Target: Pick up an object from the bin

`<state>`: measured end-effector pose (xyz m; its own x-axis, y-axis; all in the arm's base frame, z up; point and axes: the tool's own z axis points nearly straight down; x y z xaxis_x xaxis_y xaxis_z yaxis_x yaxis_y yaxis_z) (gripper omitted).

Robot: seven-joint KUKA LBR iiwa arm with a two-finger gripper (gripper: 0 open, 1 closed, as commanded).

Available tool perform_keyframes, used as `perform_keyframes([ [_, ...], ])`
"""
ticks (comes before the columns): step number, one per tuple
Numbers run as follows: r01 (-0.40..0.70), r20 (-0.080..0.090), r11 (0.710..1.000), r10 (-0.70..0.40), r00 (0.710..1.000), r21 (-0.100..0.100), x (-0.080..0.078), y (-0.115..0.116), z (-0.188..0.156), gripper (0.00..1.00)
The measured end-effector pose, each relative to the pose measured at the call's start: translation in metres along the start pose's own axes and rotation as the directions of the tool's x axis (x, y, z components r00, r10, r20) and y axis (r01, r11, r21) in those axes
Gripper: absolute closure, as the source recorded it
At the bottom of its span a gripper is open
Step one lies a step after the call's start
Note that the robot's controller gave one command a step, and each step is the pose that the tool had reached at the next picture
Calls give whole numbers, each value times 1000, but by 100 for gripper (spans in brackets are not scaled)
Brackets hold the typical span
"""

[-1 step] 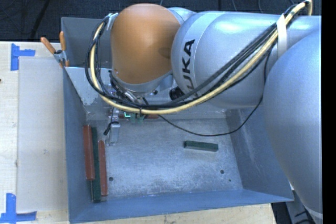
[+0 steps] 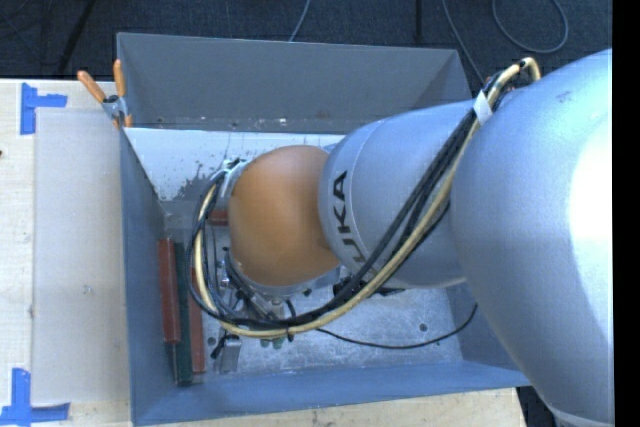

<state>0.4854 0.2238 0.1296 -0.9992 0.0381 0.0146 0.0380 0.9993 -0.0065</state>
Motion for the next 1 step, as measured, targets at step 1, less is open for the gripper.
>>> perform_keyframes([
  [1, -4, 12, 1000, 4, 1000, -5, -5, 1, -5, 100],
])
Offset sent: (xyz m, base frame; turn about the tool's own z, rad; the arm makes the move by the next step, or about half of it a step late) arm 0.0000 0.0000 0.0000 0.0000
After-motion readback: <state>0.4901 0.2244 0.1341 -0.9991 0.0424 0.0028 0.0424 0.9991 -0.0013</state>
